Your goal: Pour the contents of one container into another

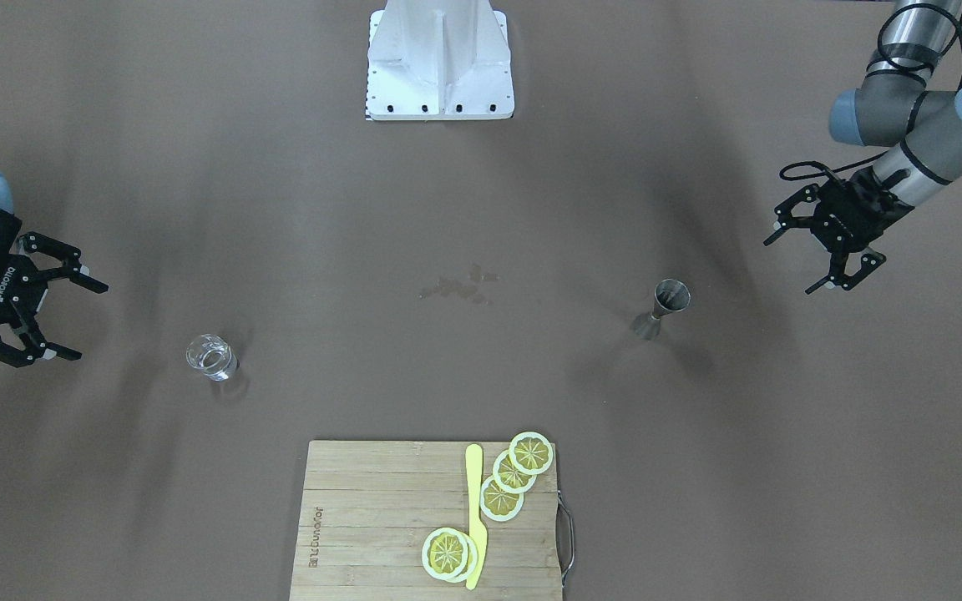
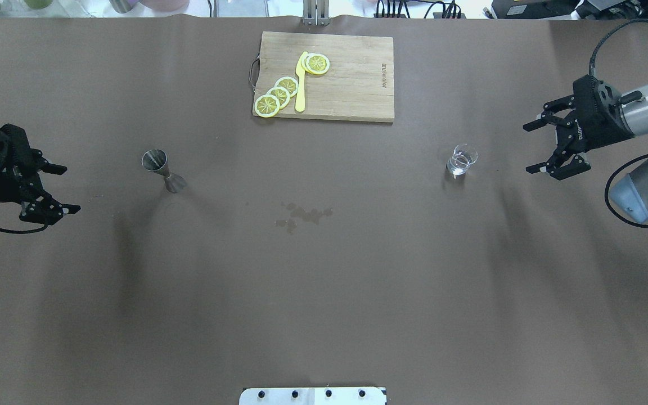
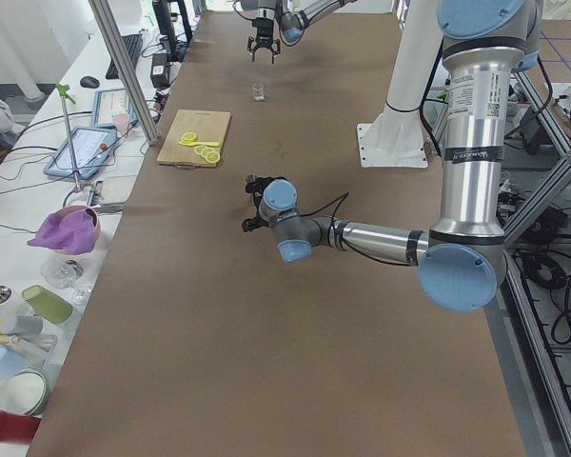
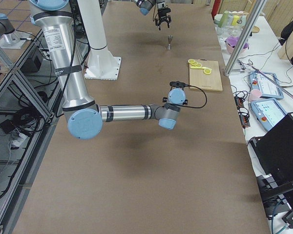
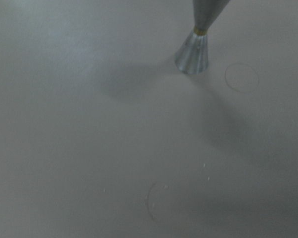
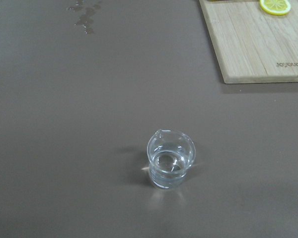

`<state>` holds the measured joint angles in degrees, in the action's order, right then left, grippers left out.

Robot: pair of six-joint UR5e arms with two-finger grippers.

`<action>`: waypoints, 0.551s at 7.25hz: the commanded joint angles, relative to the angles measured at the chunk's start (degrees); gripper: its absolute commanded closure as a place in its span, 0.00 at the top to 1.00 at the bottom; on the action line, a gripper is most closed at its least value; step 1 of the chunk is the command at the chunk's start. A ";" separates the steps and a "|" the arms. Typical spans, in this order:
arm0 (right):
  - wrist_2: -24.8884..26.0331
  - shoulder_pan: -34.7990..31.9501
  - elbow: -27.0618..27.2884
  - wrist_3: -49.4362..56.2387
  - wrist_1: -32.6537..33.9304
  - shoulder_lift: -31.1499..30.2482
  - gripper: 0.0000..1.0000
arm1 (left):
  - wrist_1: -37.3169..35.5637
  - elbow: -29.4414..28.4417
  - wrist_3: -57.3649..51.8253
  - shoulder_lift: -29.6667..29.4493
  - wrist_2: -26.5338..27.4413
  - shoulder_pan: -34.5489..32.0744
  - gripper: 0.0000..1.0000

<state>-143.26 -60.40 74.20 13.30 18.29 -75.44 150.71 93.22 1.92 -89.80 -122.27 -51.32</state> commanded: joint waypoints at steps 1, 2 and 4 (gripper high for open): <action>1.40 2.64 -3.78 -1.95 -6.13 1.52 0.99 | -4.01 4.59 -0.25 -0.11 2.47 3.14 0.97; 2.54 3.87 -5.97 -3.10 -10.07 2.49 0.99 | -5.15 5.21 -0.33 -0.11 3.00 4.02 0.97; 6.74 6.25 -8.97 -3.81 -14.67 3.55 0.98 | -1.59 4.96 -0.07 -1.33 4.06 7.35 0.98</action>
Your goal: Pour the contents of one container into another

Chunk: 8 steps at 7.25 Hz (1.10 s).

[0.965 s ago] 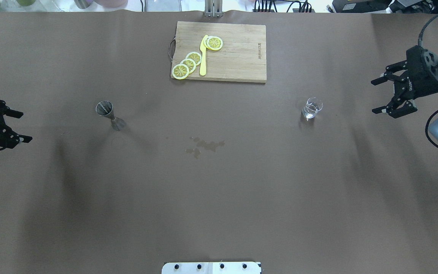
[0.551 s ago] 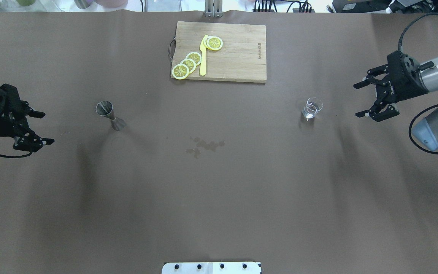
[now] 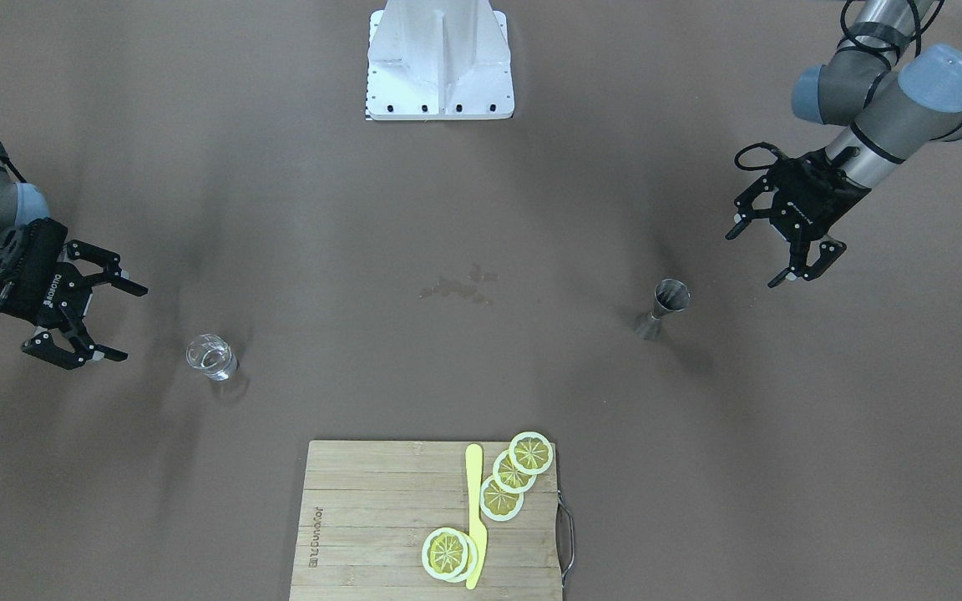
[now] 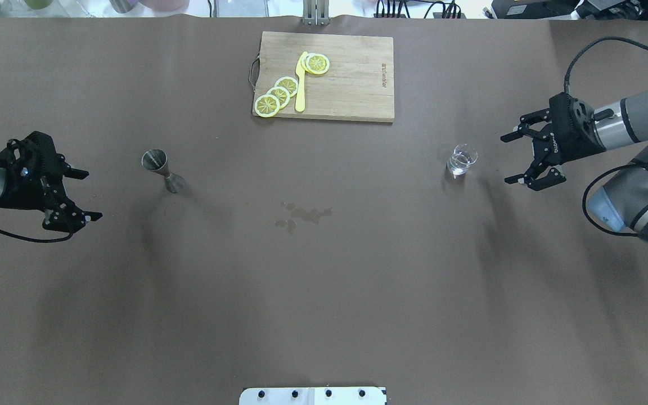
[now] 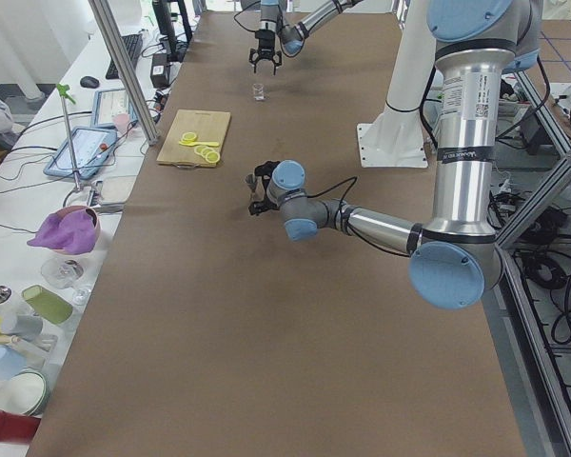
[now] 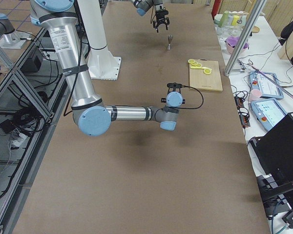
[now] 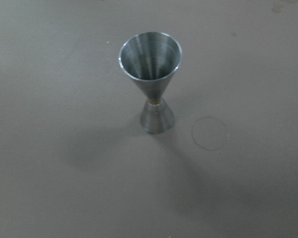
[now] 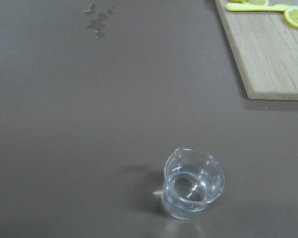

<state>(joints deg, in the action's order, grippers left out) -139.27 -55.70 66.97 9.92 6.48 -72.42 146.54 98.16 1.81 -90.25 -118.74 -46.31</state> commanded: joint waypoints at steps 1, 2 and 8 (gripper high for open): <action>5.04 2.78 -2.02 -0.43 -3.48 0.53 0.98 | 5.65 -0.42 0.04 -1.32 1.75 4.89 0.98; 5.93 2.79 -2.98 -0.43 -5.14 0.70 0.98 | 8.73 -0.16 -0.14 -1.76 4.98 6.39 0.98; 9.02 3.23 -8.43 -3.94 -8.23 4.31 0.96 | 28.67 -4.18 0.56 0.43 24.23 16.41 0.98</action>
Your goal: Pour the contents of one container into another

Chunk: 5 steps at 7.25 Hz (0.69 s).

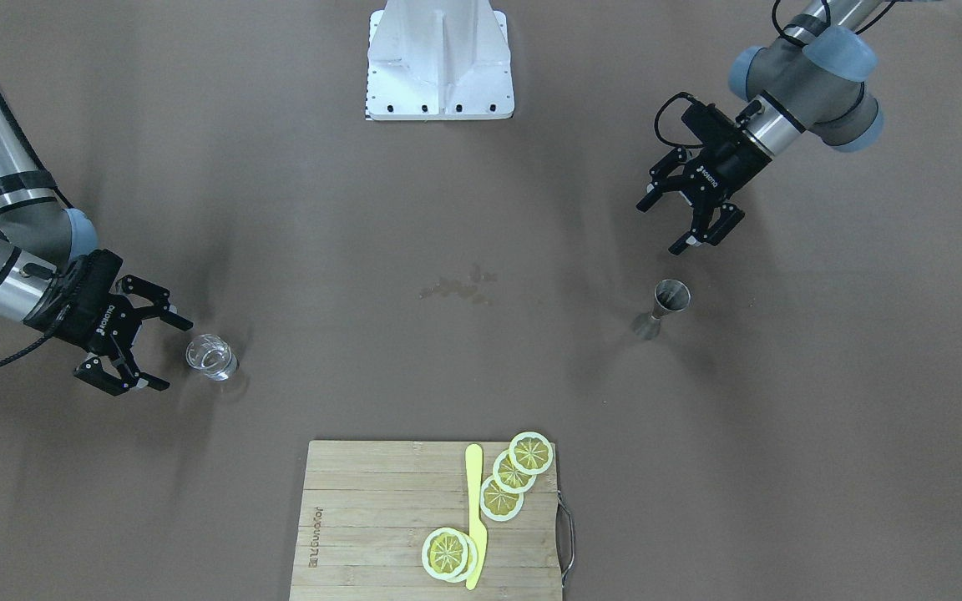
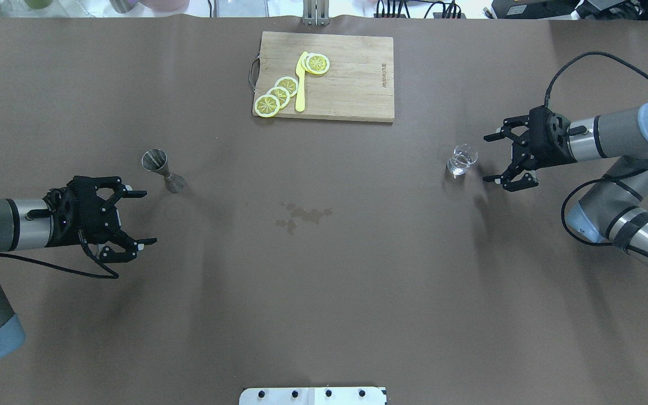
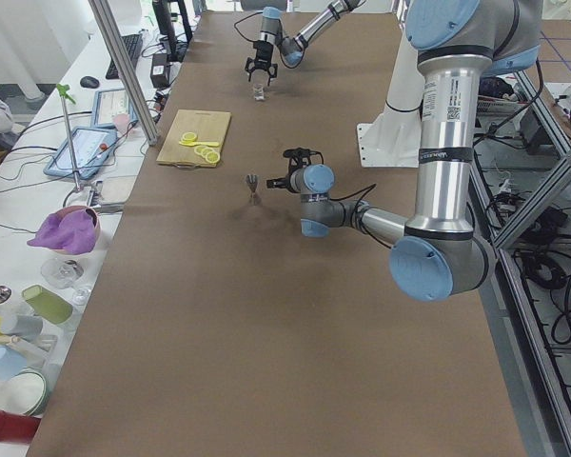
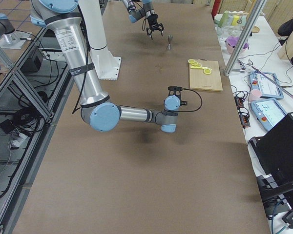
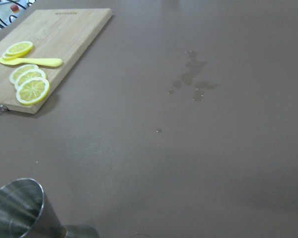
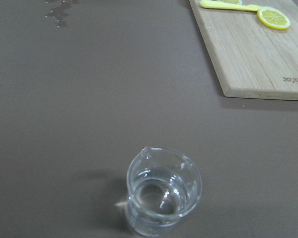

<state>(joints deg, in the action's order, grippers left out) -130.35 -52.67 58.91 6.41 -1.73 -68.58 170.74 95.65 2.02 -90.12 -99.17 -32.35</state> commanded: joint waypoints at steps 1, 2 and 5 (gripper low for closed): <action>0.09 0.63 -0.37 -0.43 -0.03 0.55 0.96 | 8.26 -2.05 5.05 1.00 9.73 4.64 0.98; 0.09 0.98 -0.37 -0.78 -0.03 0.64 0.96 | 9.17 1.34 7.36 3.70 14.83 8.58 0.98; 0.18 1.60 -1.68 -0.87 -0.03 1.52 0.95 | 22.02 2.35 8.78 10.48 20.56 12.12 0.98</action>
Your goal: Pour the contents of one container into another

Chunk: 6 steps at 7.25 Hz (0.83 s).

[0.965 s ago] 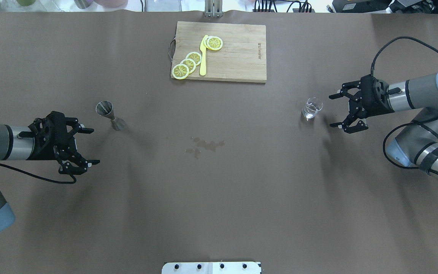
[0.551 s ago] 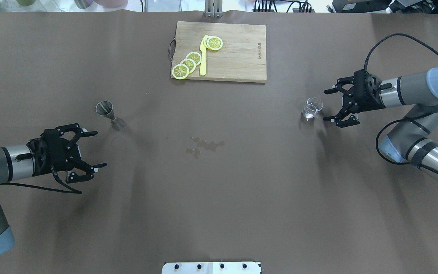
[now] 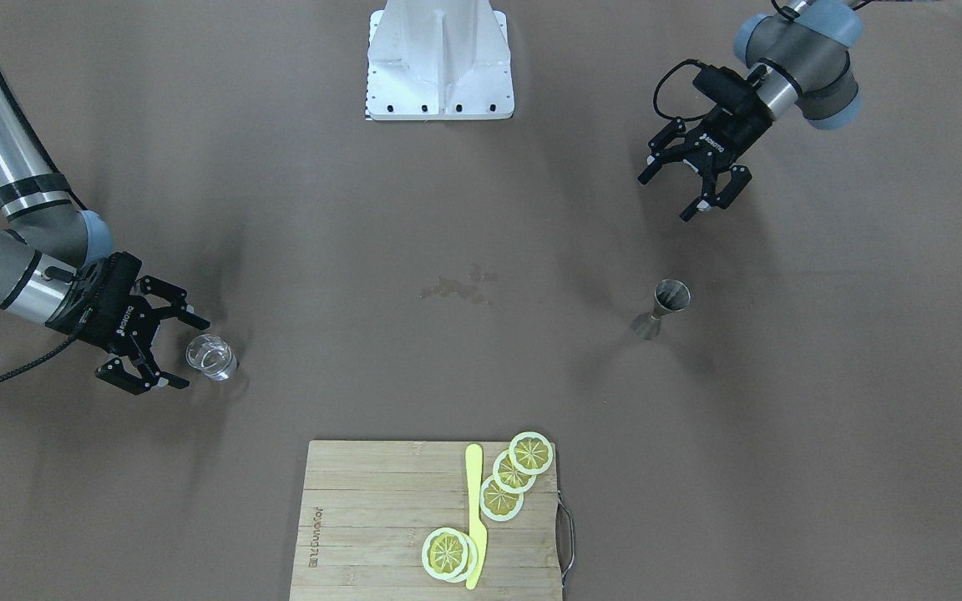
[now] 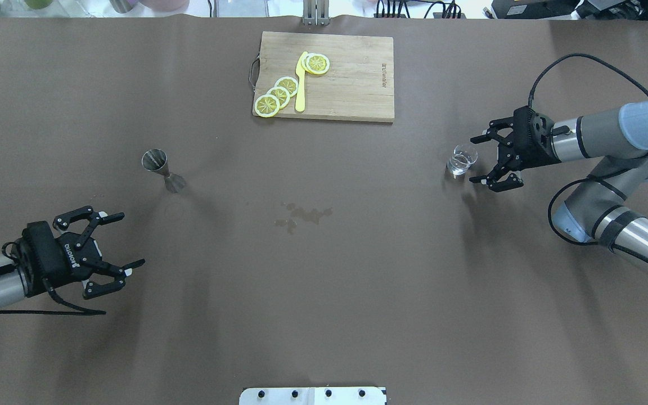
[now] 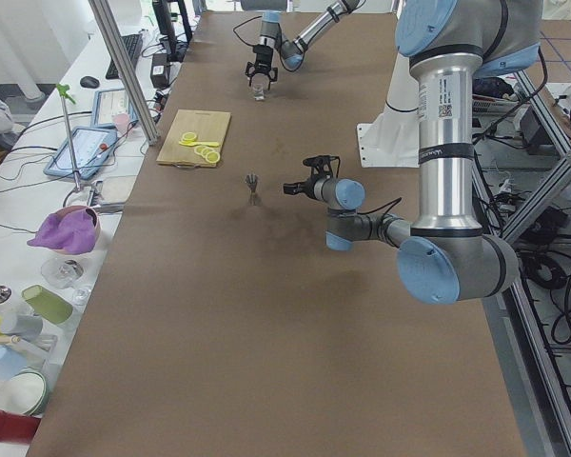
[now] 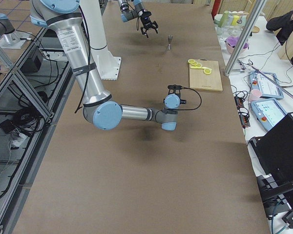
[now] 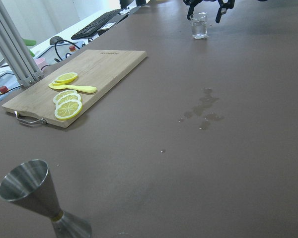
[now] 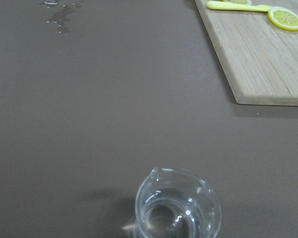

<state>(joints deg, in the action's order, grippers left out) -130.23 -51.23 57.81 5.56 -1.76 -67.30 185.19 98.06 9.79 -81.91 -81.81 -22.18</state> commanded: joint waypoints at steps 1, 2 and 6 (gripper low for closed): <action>0.16 0.25 -0.95 -0.03 -0.09 0.24 0.95 | 10.25 -3.37 1.28 0.02 9.50 5.01 0.98; 0.59 0.34 -1.30 -0.03 -1.22 0.24 0.94 | 15.84 -8.19 1.37 -3.39 19.05 8.79 0.98; 0.68 0.61 -1.74 -2.48 -1.67 1.03 0.94 | 18.83 -10.08 3.99 -1.06 42.15 18.54 0.98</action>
<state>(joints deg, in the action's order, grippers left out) -129.56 -50.73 56.22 4.06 -3.37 -66.61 205.63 87.61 12.37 -84.65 -50.94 -7.16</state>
